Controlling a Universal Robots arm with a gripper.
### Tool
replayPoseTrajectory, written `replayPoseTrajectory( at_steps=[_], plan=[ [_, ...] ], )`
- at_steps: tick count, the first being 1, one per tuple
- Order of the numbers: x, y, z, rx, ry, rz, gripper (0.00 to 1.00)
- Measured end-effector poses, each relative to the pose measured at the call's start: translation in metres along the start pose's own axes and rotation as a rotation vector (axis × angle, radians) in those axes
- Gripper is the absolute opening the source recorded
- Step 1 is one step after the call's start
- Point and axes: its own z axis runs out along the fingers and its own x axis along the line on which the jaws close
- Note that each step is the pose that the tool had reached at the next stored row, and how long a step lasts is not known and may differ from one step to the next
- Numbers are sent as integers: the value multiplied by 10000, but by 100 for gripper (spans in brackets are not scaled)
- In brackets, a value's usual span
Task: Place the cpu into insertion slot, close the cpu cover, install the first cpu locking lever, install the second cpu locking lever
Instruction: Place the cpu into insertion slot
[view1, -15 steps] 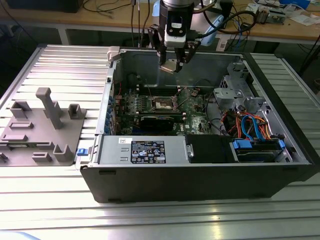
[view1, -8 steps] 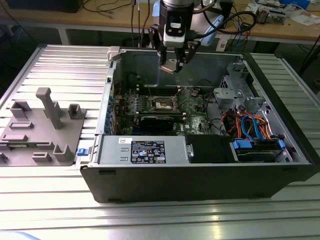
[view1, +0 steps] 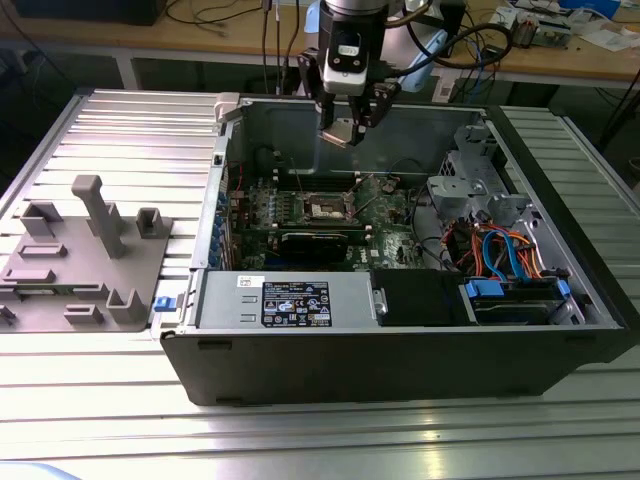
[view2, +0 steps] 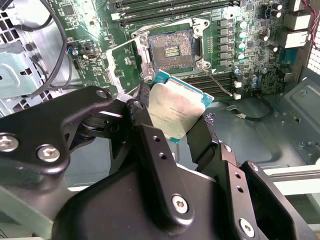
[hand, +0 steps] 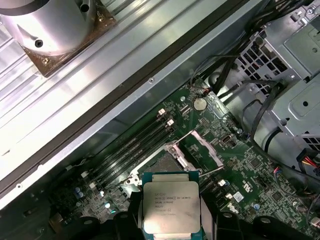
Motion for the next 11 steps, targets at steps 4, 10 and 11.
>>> replayPoseTrajectory(
  at_steps=[4, 10, 11],
  plan=[
    [0, 0, 0, -5, -19, 231, 54],
    [0, 0, 1, -11, -47, 551, 54],
    [0, 0, 1, -11, -50, 590, 54]
  ],
)
